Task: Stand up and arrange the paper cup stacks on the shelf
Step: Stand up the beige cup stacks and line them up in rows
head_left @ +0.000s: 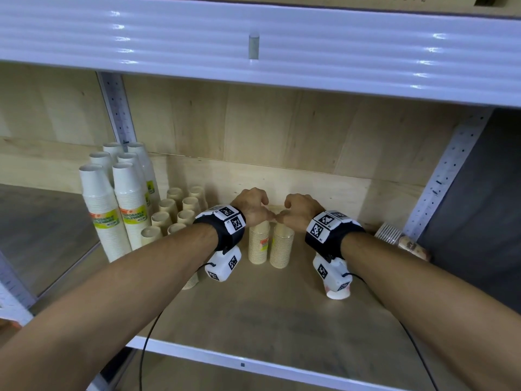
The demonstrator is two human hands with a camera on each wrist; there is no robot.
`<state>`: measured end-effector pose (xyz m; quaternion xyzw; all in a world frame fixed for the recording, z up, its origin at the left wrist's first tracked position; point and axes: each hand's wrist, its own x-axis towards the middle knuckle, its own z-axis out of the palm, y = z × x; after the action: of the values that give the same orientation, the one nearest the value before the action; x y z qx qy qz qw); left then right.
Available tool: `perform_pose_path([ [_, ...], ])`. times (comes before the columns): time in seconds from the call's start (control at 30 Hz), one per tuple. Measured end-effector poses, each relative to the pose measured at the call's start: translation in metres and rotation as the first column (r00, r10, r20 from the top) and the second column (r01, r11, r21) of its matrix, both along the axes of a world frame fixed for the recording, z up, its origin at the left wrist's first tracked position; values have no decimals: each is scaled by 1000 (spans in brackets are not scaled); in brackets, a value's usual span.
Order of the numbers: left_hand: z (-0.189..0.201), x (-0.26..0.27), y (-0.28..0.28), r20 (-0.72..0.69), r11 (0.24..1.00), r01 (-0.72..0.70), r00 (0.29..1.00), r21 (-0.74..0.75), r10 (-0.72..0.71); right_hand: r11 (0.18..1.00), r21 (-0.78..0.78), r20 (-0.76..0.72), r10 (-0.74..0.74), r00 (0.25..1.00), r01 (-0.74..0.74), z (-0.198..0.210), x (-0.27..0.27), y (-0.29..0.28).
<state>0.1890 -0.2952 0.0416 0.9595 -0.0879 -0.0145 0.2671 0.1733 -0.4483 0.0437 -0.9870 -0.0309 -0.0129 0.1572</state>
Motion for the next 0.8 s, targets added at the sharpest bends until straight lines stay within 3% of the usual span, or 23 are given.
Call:
perform_pose_path([
  [0.23,0,0,-2,1,994,103,995,24,-103,998,-4,-25,68,997,-68,1,0,2],
  [0.4,-1,3,0,20,999,20,1000,29,-20,1000,-18,-5,-21,1000,21,-2,0,2],
  [0.63,-1,3,-3,10,995,94,995,31,-95,998,-33,-35,46,998,-47,0,0,3],
  [0.8,-2,4,-4,22,999,32,999,25,-33,999,-8,-5,-39,999,39,-1,-1,2],
])
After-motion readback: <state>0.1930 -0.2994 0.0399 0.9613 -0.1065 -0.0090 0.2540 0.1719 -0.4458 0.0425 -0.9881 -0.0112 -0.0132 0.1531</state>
